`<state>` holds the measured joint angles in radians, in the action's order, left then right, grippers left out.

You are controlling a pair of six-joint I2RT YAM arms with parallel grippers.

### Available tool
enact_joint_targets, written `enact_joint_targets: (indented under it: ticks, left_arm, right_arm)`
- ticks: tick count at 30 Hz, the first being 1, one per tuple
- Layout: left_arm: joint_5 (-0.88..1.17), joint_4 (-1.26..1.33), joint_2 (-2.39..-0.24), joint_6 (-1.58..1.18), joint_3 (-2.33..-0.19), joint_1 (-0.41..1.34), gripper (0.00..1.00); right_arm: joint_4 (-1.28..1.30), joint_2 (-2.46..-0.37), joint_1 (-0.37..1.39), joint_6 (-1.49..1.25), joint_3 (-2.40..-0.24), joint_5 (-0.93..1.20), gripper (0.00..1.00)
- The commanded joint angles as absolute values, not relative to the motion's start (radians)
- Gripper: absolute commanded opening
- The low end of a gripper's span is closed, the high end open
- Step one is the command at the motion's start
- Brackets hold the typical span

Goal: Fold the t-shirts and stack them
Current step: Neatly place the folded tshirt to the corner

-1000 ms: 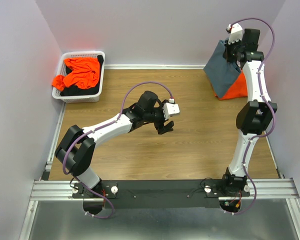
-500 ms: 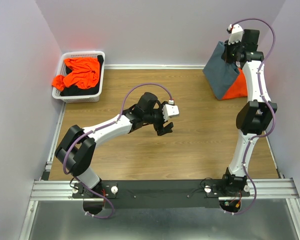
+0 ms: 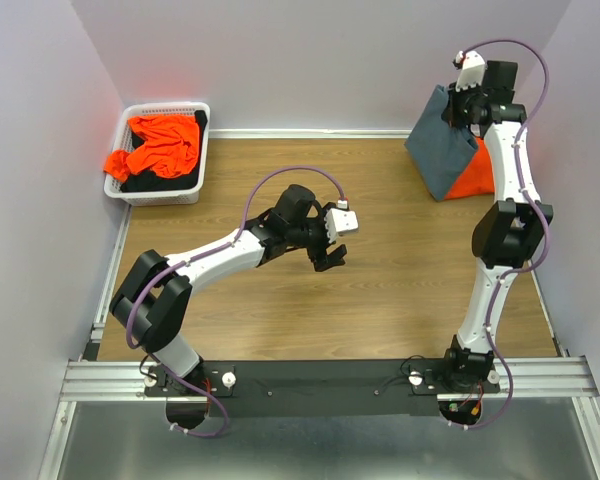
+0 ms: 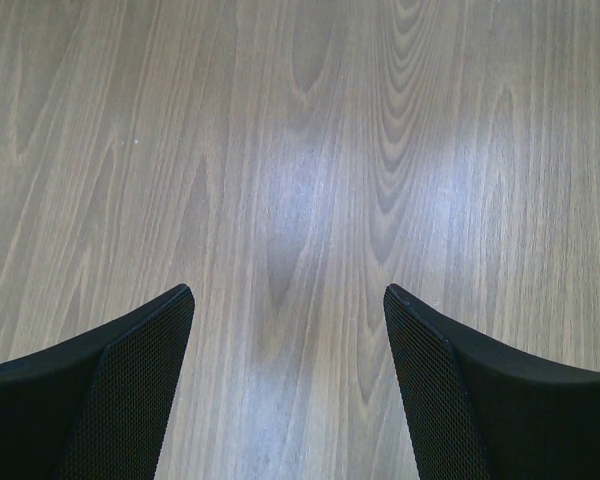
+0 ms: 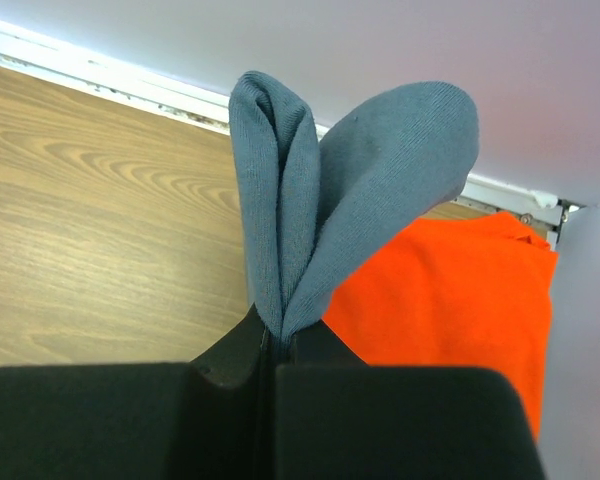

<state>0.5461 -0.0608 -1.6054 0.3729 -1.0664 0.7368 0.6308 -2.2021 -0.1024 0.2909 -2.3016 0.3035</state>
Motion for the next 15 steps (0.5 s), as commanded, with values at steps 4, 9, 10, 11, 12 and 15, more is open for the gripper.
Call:
enact_joint_targets:
  ticks: [4, 9, 10, 11, 12, 15]
  left_arm:
    - [0.545, -0.063, -1.595, 0.377, -1.072, 0.735, 0.85]
    - [0.548, -0.064, -1.601, 0.38, -1.08, 0.735, 0.85]
    - [0.546, -0.064, -1.601, 0.382, -1.08, 0.735, 0.85]
    - [0.548, -0.066, -1.603, 0.38, -1.081, 0.735, 0.85]
    - [0.546, -0.066, -1.605, 0.38, -1.083, 0.735, 0.85]
    - [0.546, -0.069, -1.609, 0.385, -1.085, 0.735, 0.85]
  right_arm:
    - [0.615, -2.256, -0.133, 0.301, -2.338, 0.304, 0.0]
    - [0.612, -2.272, -0.146, 0.307, -2.35, 0.302, 0.01]
    - [0.612, -2.273, -0.147, 0.31, -2.352, 0.302, 0.01]
    - [0.612, -2.276, -0.15, 0.311, -2.356, 0.304, 0.01]
    - [0.612, -2.278, -0.155, 0.311, -2.361, 0.304, 0.01]
    - [0.609, -2.278, -0.164, 0.322, -2.365, 0.311, 0.01]
